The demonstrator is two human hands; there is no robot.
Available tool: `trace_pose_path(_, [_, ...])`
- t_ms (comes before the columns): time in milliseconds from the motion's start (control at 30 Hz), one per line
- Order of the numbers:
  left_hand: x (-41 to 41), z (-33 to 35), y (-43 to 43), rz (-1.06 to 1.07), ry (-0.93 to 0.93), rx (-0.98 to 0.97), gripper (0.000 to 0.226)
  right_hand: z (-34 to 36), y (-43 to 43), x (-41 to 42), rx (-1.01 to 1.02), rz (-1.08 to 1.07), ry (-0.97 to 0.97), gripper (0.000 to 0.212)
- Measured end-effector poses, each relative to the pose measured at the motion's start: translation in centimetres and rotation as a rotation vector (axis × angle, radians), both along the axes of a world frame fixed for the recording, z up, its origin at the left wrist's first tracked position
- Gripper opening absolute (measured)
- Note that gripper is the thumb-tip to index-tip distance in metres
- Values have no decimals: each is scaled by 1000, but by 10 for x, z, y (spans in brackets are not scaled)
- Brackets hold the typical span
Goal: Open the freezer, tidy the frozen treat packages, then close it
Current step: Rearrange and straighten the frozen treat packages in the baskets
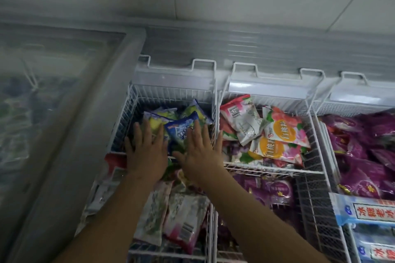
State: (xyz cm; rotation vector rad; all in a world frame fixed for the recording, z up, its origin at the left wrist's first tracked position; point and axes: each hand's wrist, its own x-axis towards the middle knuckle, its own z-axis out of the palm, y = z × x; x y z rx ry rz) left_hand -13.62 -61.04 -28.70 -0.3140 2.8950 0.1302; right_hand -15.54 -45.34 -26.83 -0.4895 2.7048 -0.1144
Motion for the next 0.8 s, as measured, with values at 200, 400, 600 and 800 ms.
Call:
trace_pose_path(200, [-23, -9, -1, -56, -141, 21, 57, -13, -7, -5, -87, 61, -74, 70])
trace_pose_path(400, [-30, -6, -7, -48, -217, 20, 58, -17, -17, -14, -155, -16, -201, 72])
trace_pose_path(600, [-1, 21, -1, 22, -197, 110, 56, 0, -10, 9, -83, -13, -169, 78])
trace_pose_path(800, [99, 86, 29, -132, -61, 136, 70, 38, 44, 115, -183, 40, -140, 77])
